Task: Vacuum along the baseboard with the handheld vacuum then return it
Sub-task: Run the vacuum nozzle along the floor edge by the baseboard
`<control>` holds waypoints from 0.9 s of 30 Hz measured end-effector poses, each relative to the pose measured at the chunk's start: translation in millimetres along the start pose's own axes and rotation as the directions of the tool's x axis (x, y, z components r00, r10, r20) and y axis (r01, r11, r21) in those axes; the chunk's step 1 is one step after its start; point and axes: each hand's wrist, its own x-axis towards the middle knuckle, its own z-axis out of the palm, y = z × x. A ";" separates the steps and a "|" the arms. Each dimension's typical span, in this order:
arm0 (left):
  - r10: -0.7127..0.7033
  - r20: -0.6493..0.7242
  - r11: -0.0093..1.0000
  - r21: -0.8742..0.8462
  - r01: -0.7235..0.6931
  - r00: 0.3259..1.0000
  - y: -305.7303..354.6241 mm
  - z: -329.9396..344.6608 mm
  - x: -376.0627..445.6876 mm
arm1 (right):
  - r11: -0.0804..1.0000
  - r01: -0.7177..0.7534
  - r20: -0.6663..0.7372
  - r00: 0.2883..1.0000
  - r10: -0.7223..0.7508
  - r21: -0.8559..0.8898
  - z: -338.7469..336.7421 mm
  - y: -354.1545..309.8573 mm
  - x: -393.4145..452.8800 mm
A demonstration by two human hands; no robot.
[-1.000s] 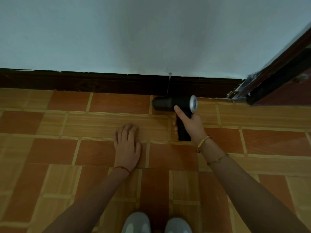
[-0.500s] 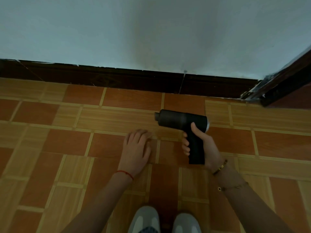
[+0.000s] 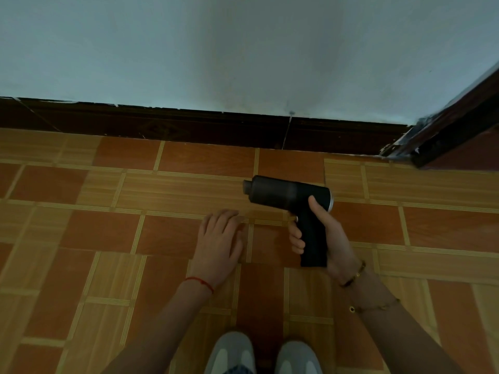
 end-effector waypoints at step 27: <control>-0.006 -0.003 1.000 -0.020 0.006 1.000 -6.1 5.0 26.8 | 0.999 -0.025 -0.022 0.999 0.024 -0.048 -3.2 5.4 31.3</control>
